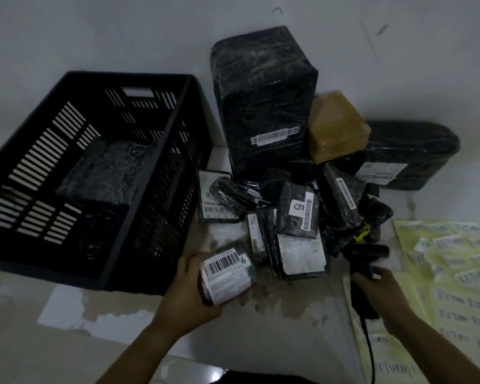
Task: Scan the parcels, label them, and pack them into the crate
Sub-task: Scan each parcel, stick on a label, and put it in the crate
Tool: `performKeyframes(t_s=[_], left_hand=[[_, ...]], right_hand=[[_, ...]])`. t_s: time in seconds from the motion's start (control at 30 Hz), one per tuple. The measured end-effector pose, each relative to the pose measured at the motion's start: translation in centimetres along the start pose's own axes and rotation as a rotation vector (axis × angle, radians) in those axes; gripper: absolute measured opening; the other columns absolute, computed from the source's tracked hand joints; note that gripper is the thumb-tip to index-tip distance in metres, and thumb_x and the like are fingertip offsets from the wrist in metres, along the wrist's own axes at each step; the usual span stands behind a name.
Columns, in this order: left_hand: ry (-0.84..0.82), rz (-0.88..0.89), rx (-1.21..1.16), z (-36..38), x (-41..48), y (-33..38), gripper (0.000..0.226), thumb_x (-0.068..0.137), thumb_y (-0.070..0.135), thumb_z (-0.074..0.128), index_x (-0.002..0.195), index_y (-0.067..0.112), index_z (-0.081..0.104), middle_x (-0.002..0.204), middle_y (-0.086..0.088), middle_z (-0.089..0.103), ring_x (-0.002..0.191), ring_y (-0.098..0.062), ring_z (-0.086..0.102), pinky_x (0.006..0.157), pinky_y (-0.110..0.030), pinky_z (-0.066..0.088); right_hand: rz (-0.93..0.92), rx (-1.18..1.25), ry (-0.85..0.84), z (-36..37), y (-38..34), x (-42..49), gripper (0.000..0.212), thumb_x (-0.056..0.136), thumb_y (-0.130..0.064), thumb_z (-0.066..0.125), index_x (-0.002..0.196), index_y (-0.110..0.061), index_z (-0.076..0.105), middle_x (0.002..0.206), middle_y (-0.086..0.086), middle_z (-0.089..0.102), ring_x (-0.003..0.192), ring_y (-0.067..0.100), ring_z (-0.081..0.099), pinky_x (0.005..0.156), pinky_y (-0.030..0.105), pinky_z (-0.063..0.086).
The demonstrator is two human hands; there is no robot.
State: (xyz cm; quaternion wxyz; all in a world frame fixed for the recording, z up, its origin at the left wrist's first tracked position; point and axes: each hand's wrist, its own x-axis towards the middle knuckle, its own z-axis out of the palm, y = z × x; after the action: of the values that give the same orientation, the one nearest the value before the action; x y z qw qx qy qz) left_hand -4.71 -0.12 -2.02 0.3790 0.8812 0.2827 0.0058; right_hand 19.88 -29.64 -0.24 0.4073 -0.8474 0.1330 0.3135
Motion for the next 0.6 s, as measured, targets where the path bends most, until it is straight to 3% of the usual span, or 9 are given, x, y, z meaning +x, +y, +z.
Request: performKeyframes(t_s=[0.07,0.17,0.23,0.37,0.5,0.6], left_hand=[[-0.007,0.059,-0.052,0.3,-0.9,0.8,0.094,0.058,0.047,0.09,0.136,0.041,0.037,0.135,0.022,0.036,0.121,0.007,0.05,0.093,-0.016,0.049],[-0.118,0.069,-0.097,2.3,-1.8,1.8,0.098,0.061,0.055,0.089,0.141,0.04,0.034,0.135,0.024,0.038,0.125,0.005,0.046,0.1,-0.023,0.048],[-0.176,0.02,-0.12,4.3,-2.2,1.8,0.105,0.06,0.061,0.088,0.144,0.039,0.028,0.137,0.024,0.037,0.127,0.003,0.045,0.103,-0.026,0.047],[-0.159,-0.038,-0.132,7.2,-2.2,0.8,0.114,0.059,0.058,0.087,0.149,0.035,0.021,0.144,0.015,0.034,0.135,-0.006,0.039,0.108,-0.029,0.044],[-0.119,-0.071,-0.22,8.4,-2.2,0.8,0.107,0.062,0.052,0.088,0.145,0.035,0.023,0.14,0.012,0.035,0.132,-0.008,0.04,0.11,-0.034,0.044],[-0.094,-0.088,-0.243,9.3,-2.6,0.3,0.113,0.062,0.058,0.087,0.15,0.03,0.022,0.146,0.009,0.032,0.138,-0.014,0.039,0.113,-0.04,0.043]], right_hand=[[0.064,0.129,-0.048,-1.4,0.2,-1.9,0.035,0.1,-0.019,0.055,0.133,-0.012,0.046,0.092,0.024,0.06,0.076,0.036,0.058,0.065,0.048,0.047],[0.105,0.223,-0.113,-2.7,0.2,-5.4,0.026,0.099,-0.017,0.054,0.125,-0.01,0.052,0.084,0.023,0.056,0.068,0.032,0.051,0.063,0.045,0.041],[0.082,0.214,-0.217,-2.6,0.2,-8.6,0.02,0.096,-0.018,0.058,0.112,-0.005,0.06,0.074,0.02,0.052,0.062,0.027,0.048,0.06,0.04,0.036],[-0.014,0.044,-0.435,-1.0,-1.1,-13.5,0.035,0.083,-0.036,0.066,0.097,-0.004,0.067,0.068,0.023,0.063,0.058,0.026,0.057,0.062,0.038,0.041],[-0.087,-0.095,-0.572,0.9,-2.7,-15.8,0.031,0.087,-0.043,0.061,0.095,-0.013,0.068,0.063,0.002,0.068,0.052,0.013,0.06,0.058,0.022,0.042],[-0.133,-0.145,-0.616,2.4,-3.3,-17.0,0.044,0.078,-0.055,0.055,0.104,-0.021,0.065,0.072,-0.006,0.072,0.055,0.008,0.062,0.055,0.014,0.042]])
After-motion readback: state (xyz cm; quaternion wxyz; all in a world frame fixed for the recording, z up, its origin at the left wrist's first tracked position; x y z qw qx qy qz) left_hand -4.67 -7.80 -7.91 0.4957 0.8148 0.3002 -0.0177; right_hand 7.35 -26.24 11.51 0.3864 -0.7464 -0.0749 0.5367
